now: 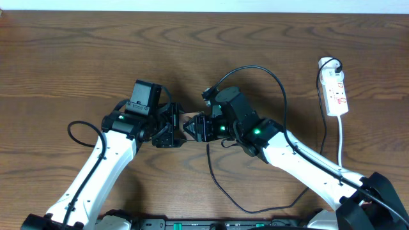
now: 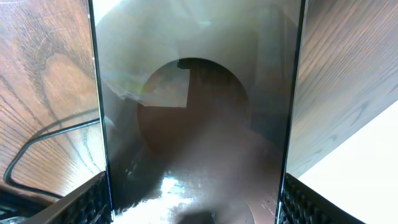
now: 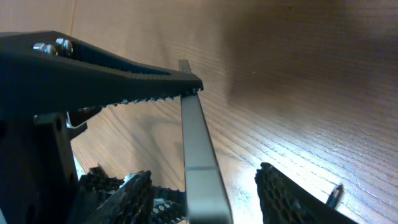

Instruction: Plug charger to phone and switch on socket

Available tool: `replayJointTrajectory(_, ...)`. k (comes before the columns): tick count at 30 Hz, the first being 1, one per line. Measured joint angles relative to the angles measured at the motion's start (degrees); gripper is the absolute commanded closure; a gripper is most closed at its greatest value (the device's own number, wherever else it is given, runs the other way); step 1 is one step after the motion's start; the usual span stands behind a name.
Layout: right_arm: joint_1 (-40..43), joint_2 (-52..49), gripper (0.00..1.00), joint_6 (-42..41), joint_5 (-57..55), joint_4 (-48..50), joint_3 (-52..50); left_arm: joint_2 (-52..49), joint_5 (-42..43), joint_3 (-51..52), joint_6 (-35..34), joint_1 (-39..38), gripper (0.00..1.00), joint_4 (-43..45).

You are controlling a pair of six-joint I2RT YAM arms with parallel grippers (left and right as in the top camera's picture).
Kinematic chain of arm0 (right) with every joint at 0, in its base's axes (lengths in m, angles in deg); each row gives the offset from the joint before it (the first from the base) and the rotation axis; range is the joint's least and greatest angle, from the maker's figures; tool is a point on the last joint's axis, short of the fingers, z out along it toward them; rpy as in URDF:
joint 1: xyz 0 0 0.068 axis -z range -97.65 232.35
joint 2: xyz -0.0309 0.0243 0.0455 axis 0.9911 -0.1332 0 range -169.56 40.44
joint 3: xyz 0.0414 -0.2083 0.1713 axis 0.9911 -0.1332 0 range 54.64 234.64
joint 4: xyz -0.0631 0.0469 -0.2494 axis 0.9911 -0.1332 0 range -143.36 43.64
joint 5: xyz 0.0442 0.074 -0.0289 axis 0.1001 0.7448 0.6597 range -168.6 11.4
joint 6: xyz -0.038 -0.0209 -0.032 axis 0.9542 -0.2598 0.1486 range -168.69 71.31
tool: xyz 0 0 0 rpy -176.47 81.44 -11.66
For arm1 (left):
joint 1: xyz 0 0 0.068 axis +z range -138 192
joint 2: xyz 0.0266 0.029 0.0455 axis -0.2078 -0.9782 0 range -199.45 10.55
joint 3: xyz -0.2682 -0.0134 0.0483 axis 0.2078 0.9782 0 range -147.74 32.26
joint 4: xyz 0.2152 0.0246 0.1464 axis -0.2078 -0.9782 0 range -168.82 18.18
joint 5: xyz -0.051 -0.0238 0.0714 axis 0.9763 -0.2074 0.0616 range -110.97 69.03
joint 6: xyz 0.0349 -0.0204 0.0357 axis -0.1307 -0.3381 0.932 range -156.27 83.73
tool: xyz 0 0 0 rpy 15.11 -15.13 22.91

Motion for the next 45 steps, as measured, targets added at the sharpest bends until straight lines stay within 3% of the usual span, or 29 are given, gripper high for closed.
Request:
replayJointTrajectory(10,0.00,0.00,0.49,0.00,-0.22,0.02,0.00,0.00,0.00,0.00,0.00,-2.19,0.93,1.66)
replayJointTrajectory(18,0.00,0.00,0.62,-0.02,-0.50,0.02,0.00,0.00,0.00,0.00,0.00,-2.56,0.93,2.08)
replayJointTrajectory(33,-0.02,0.00,0.76,-0.20,-0.63,0.02,0.00,0.00,0.02,0.00,0.00,-2.56,0.92,2.08)
replayJointTrajectory(45,0.00,0.00,0.78,-0.22,-0.81,0.02,0.00,0.00,0.00,0.00,-0.02,-2.56,0.93,2.27)
